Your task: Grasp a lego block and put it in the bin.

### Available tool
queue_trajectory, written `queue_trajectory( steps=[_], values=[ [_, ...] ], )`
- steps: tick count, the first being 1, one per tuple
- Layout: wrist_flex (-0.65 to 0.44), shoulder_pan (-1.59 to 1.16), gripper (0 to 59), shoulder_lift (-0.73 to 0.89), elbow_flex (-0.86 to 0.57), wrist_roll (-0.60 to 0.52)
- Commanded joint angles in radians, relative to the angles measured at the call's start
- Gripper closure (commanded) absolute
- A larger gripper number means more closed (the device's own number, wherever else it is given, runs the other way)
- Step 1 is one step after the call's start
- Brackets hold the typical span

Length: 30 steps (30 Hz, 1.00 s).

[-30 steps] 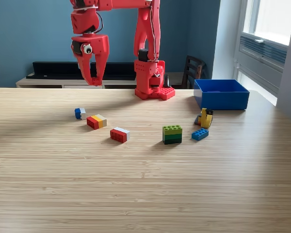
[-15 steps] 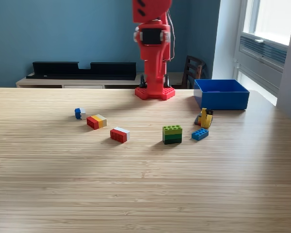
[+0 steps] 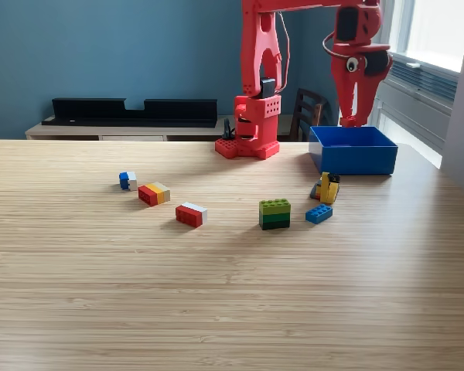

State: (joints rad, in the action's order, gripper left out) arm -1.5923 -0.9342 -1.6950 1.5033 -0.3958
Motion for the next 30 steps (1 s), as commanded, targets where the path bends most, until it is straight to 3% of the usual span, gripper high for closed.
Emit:
queue_trajectory(
  steps=[1,15,16,19,22,26,30],
  values=[
    [-0.021,-0.227,58.6,-0.038,0.015,-0.005],
    [-0.025,-0.373,58.4,-0.034,0.02,0.02],
    [-0.025,-0.373,53.7,-0.034,0.021,0.021],
    [-0.025,-0.373,30.9,-0.035,0.037,0.025],
    [-0.025,-0.37,17.9,-0.043,0.044,0.025],
    [-0.025,-0.37,13.8,-0.043,0.046,0.025],
    [-0.025,-0.356,18.3,-0.043,0.032,0.026]
  ],
)
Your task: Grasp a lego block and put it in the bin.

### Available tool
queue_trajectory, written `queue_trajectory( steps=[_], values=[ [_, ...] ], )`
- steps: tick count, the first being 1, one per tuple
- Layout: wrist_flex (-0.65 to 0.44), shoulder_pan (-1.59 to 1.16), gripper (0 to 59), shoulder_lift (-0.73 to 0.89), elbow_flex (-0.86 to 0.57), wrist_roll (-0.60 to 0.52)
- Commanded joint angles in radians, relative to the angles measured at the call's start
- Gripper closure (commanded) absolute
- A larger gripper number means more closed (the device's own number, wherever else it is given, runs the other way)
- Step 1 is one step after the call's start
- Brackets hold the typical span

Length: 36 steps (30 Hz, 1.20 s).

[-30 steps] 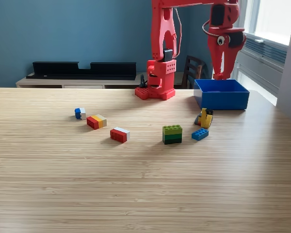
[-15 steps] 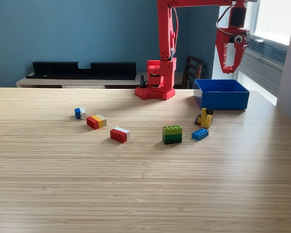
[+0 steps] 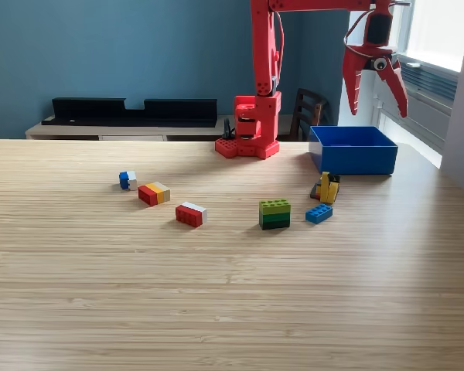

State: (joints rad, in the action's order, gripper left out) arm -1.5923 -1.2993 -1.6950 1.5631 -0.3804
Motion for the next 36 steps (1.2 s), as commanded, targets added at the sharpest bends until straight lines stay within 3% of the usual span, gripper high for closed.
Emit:
queue_trajectory(
  steps=[1,4,7,8,20,36],
  values=[
    [-0.025,0.031,21.1,-0.043,-0.037,0.011],
    [-0.023,0.143,34.4,-0.043,-0.074,0.008],
    [-0.021,0.324,55.1,-0.043,-0.124,0.011],
    [-0.021,0.391,56.8,-0.037,-0.143,0.011],
    [-0.003,1.017,58.4,-0.031,-0.262,0.121],
    [-0.003,1.121,58.4,-0.031,-0.245,0.15]
  ],
)
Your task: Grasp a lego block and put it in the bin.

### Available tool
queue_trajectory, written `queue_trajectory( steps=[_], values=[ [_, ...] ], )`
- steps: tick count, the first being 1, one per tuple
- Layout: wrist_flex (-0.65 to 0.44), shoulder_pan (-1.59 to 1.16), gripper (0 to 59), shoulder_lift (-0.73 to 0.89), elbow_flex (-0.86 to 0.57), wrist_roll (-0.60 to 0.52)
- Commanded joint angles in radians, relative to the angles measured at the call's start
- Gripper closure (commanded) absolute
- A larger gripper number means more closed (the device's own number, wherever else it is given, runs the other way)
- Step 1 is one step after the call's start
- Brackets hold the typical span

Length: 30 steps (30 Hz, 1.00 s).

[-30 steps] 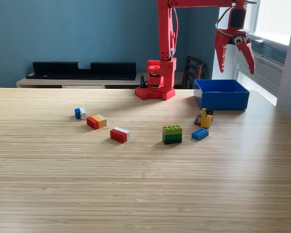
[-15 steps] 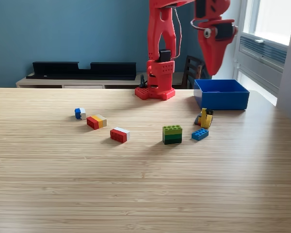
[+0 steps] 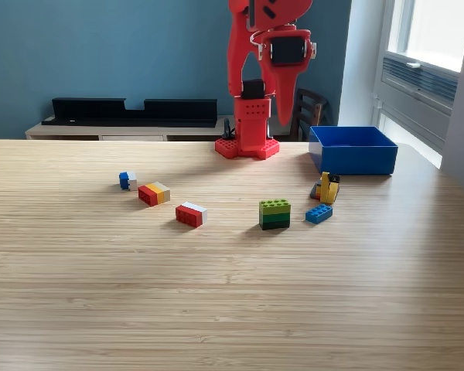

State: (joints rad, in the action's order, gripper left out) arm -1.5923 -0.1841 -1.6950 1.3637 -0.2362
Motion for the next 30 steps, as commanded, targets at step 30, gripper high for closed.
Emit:
queue_trajectory(
  steps=[30],
  values=[
    [0.101,0.107,58.4,-0.031,0.012,-0.006]
  ],
)
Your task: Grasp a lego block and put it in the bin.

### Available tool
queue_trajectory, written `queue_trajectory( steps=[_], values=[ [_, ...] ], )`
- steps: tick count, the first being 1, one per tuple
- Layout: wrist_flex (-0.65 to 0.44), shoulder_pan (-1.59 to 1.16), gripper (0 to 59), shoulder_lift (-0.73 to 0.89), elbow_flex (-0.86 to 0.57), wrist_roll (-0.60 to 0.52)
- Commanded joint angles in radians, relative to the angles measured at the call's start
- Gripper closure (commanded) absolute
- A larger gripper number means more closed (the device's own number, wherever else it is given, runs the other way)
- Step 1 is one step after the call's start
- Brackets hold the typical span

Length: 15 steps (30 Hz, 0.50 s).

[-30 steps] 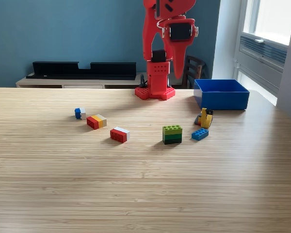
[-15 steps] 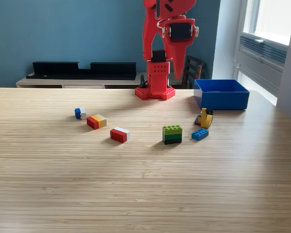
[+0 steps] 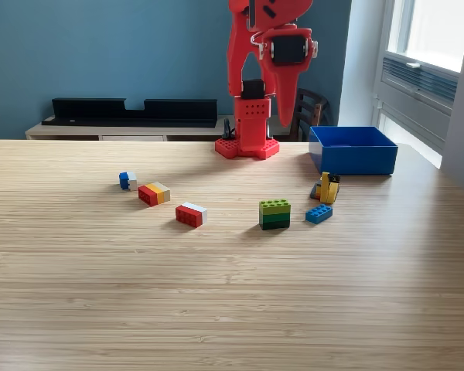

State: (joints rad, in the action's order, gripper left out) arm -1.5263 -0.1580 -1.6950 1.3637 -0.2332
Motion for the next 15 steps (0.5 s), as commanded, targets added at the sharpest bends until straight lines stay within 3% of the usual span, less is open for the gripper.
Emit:
queue_trajectory(
  steps=[1,9,15],
  values=[
    [0.044,0.115,58.4,-0.031,0.031,-0.018],
    [0.121,0.453,58.4,-0.031,0.137,-0.061],
    [0.202,0.666,58.1,-0.04,0.261,-0.018]
  ],
)
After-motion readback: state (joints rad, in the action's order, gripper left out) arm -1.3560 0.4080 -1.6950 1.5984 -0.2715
